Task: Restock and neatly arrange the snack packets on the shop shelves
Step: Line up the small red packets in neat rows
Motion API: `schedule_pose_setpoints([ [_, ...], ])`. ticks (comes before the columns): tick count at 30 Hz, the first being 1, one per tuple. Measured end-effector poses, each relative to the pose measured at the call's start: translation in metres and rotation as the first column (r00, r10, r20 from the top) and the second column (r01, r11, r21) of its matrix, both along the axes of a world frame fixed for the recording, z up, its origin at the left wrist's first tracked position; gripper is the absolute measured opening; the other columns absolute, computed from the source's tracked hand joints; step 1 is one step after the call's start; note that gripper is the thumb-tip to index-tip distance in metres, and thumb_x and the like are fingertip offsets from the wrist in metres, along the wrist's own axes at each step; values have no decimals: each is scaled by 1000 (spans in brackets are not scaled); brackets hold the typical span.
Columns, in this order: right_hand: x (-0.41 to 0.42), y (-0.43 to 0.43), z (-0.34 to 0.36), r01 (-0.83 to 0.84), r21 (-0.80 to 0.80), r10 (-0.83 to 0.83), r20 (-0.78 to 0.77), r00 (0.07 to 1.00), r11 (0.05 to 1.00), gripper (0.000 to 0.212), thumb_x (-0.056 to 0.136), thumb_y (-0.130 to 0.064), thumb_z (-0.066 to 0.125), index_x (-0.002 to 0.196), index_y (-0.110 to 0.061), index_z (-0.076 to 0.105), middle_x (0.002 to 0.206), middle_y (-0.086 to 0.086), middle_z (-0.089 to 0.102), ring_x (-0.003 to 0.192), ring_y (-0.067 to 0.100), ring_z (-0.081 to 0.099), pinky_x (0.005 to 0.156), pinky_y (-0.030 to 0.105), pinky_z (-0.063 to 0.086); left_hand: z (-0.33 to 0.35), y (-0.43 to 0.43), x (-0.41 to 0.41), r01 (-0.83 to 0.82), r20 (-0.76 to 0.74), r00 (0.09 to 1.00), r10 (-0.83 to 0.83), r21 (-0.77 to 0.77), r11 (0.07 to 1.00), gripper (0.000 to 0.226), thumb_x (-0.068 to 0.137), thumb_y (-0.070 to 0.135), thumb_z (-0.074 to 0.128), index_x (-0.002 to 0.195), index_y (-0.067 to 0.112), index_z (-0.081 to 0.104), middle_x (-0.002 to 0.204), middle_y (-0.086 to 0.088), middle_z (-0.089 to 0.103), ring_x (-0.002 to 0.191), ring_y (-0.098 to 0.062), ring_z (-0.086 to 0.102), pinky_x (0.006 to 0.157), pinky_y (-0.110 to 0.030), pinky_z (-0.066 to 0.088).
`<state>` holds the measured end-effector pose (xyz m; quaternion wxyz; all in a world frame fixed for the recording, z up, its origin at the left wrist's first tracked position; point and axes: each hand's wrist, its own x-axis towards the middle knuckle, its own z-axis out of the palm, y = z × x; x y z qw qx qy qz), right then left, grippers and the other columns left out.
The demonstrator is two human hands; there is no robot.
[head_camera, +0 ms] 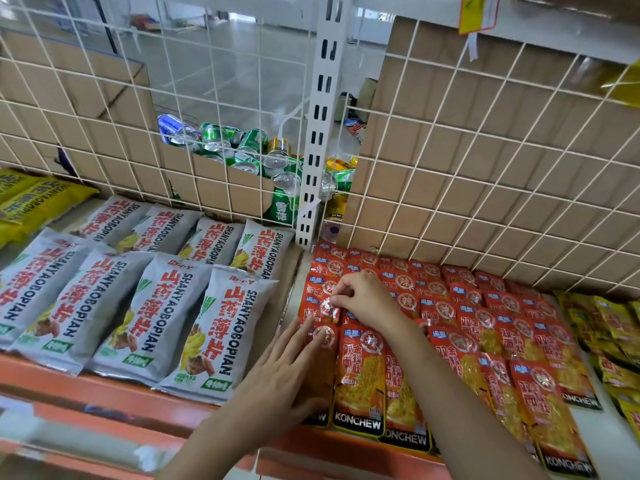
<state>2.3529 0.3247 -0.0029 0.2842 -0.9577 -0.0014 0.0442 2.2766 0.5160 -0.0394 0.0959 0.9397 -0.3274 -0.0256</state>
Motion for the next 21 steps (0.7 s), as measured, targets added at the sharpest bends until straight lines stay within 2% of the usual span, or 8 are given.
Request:
schedule_pose_setpoints([
  [2, 0, 0, -1, 2, -3, -2, -4, 1000, 1000, 10, 83, -26, 67, 90, -18, 67, 100, -3, 67, 87, 8, 56, 76, 25, 44, -1, 0, 0, 5, 6, 1000, -5, 50, 999, 88, 72, 75, 19, 147, 35, -5, 157, 0, -2, 141, -12, -10, 115, -33, 11],
  [5, 0, -1, -1, 2, -7, -2, -3, 1000, 1000, 10, 84, -26, 66, 90, -19, 67, 100, -4, 66, 87, 7, 55, 76, 25, 43, -5, -3, -2, -6, -73, 997, 16, 133, 991, 88, 73, 76, 23, 143, 23, 34, 144, -1, 42, 134, -17, 32, 99, -30, 33],
  [9, -1, -1, -2, 0, 0, 0, -7, 1000, 1000, 10, 84, -27, 66, 90, -19, 67, 102, -3, 66, 92, 10, 58, 80, 28, 47, -7, -2, -2, -22, -28, 999, 25, 106, 994, 86, 74, 75, 24, 141, 22, 38, 141, 0, 45, 128, -19, 44, 97, -28, 32],
  [11, -1, -1, -3, -3, 2, 3, -3, 1000, 1000, 9, 84, -26, 66, 89, -19, 66, 103, -3, 66, 95, 12, 58, 81, 29, 47, 1, -3, -3, -36, 33, 999, 33, 107, 994, 88, 74, 74, 22, 144, 21, 31, 148, -2, 35, 135, -23, 33, 102, -32, 27],
  [13, -2, -2, -3, -14, 3, 14, 5, 1000, 1000, 9, 84, -25, 66, 88, -18, 67, 102, -3, 66, 94, 11, 58, 79, 26, 44, -1, -2, -2, -57, -32, 998, 59, 78, 995, 93, 71, 74, 19, 149, 24, 9, 156, 0, 5, 142, -24, 1, 110, -37, 7],
  [14, -2, -2, -2, -20, 4, 20, 7, 1000, 1000, 8, 84, -25, 66, 88, -18, 67, 102, -3, 66, 93, 10, 57, 78, 26, 43, 2, -3, -2, -49, -17, 999, 51, 94, 994, 93, 71, 75, 19, 149, 26, 7, 156, 1, 3, 142, -23, -1, 110, -38, 4],
  [17, -2, -2, -1, -30, 10, 30, 7, 1000, 999, 7, 84, -25, 66, 86, -18, 67, 101, -3, 66, 89, 7, 55, 76, 24, 41, -1, -3, -3, -40, -37, 998, 46, 146, 989, 87, 75, 75, 22, 142, 22, 35, 143, -1, 44, 131, -20, 40, 99, -31, 29],
  [21, -3, -2, -1, -31, 12, 31, 14, 999, 999, 10, 85, -25, 65, 89, -17, 67, 103, -2, 66, 90, 8, 55, 77, 24, 42, -1, -3, -3, -26, -25, 999, 30, 144, 989, 84, 75, 76, 22, 139, 24, 41, 139, 2, 49, 128, -17, 41, 97, -28, 32],
])
